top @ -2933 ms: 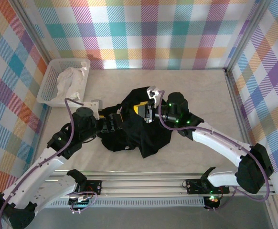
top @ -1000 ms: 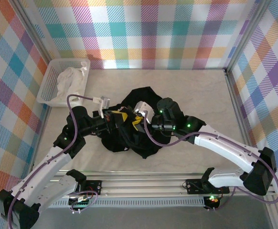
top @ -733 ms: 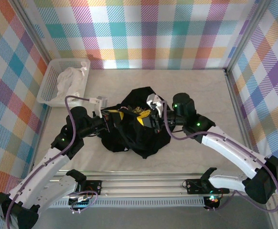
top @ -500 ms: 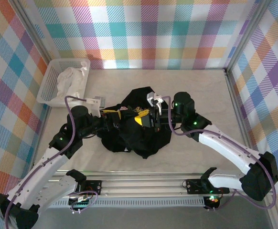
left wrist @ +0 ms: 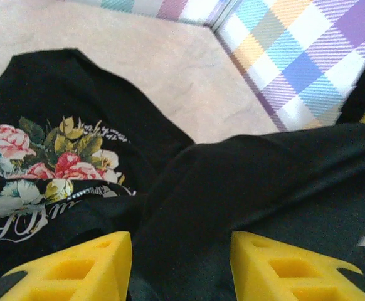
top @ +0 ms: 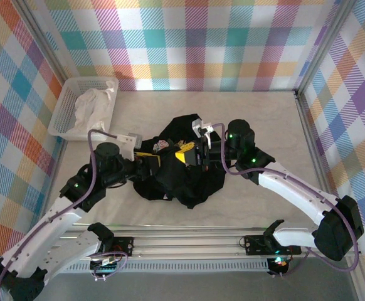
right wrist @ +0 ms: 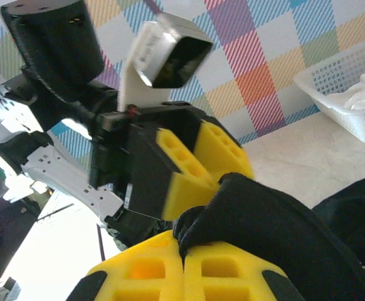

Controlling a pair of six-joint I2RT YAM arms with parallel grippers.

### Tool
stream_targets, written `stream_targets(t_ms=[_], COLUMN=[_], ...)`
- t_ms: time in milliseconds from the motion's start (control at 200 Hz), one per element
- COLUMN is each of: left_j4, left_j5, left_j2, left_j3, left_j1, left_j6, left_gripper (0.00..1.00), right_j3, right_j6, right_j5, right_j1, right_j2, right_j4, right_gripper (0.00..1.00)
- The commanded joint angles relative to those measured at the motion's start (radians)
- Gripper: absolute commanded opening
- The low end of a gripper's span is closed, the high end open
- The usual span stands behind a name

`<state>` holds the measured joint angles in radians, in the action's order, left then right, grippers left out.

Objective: Fold the inside-out t-shirt

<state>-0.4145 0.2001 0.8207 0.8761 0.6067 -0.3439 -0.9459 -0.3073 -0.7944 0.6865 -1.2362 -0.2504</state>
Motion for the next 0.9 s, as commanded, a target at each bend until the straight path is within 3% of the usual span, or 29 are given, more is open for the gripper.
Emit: stream_targets(t_ms=[0, 155, 230, 340, 400, 490, 645, 895], left_j4=[0.043, 0.127, 0.261, 0.417, 0.468, 0.483, 0.477, 0.427], left_j5=[0.063, 0.186, 0.316, 0.452, 0.475, 0.454, 0.357, 0.269], left_j2=[0.052, 0.08, 0.051, -0.003, -0.019, -0.013, 0.017, 0.037], left_j3=[0.021, 0.004, -0.036, -0.094, -0.114, -0.117, -0.107, -0.087], left_j1=[0.005, -0.007, -0.028, -0.038, -0.038, -0.038, -0.038, -0.038], left_j6=[0.007, -0.004, -0.035, -0.083, -0.107, -0.13, -0.178, -0.173], left_gripper=[0.43, 0.0, 0.0, 0.0, 0.0, 0.0, 0.0, 0.0], right_j3=[0.004, 0.01, 0.0, -0.06, -0.078, -0.075, -0.077, -0.025], right_j6=[0.024, 0.125, 0.169, 0.193, 0.162, 0.109, 0.076, 0.075], right_j5=[-0.048, -0.095, -0.032, 0.295, 0.398, 0.438, 0.522, 0.47], right_j1=[-0.006, -0.048, -0.079, -0.082, -0.082, -0.073, -0.057, -0.012], right_j2=[0.015, 0.065, 0.092, 0.101, 0.092, 0.084, 0.089, 0.2], right_j4=[-0.03, 0.107, 0.234, 0.472, 0.53, 0.534, 0.578, 0.549], right_gripper=[0.0, 0.0, 0.0, 0.06, 0.12, 0.26, 0.41, 0.54])
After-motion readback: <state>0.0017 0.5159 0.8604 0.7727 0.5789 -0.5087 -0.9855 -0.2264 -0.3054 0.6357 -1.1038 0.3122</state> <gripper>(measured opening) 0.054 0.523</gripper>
